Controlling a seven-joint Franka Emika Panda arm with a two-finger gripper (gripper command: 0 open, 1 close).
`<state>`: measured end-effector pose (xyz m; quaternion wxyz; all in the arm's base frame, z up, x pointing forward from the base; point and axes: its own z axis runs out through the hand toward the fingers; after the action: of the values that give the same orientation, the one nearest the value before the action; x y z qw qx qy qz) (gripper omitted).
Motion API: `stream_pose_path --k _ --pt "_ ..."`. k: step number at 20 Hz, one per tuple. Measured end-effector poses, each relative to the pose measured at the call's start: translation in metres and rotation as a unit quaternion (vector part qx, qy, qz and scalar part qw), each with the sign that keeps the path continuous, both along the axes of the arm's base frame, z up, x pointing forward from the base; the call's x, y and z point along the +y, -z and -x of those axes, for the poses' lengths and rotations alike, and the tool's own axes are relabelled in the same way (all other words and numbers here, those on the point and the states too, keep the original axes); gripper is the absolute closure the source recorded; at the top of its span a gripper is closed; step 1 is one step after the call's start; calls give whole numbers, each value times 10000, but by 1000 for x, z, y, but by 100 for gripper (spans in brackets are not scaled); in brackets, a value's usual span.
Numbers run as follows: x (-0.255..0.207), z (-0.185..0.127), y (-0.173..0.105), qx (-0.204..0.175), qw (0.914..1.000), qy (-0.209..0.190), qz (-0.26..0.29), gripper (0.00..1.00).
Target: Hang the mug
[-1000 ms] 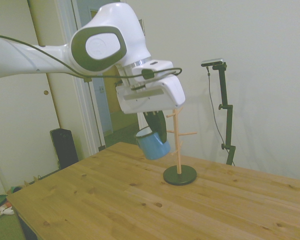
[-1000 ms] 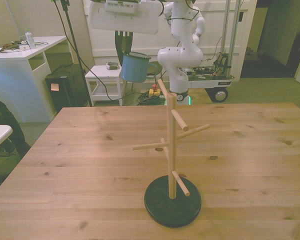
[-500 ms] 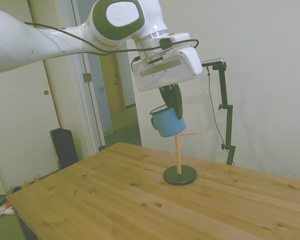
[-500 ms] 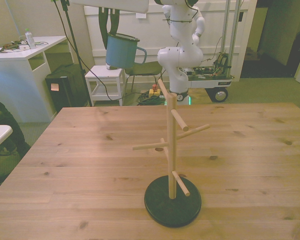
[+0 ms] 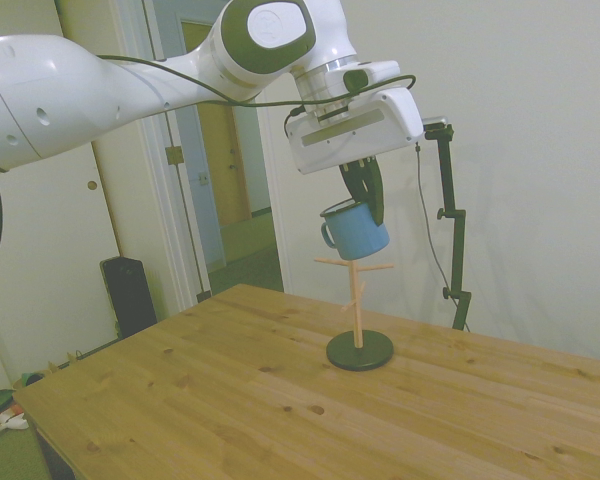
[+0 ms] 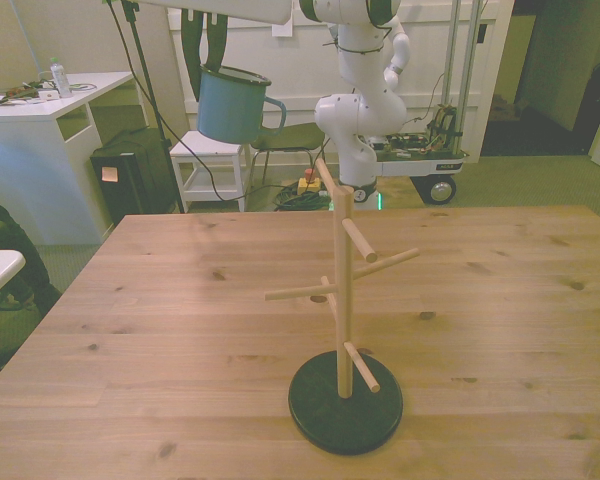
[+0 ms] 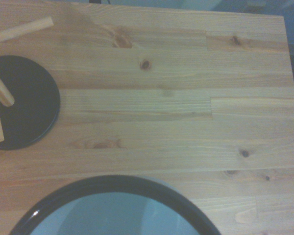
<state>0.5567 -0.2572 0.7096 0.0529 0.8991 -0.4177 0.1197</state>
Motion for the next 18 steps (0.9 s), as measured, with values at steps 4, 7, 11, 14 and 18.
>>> stream_pose_path --k 4,7,11,14,18 --pt "2 -10 3 7 10000 -27 16 100" --pt "9 -16 5 10 10000 -84 7 100" --pt "19 -21 5 1 9999 -137 -16 100" --pt "24 -23 5 -8 9999 -138 -26 100" --pt "38 -29 7 -14 9999 -136 -61 100"
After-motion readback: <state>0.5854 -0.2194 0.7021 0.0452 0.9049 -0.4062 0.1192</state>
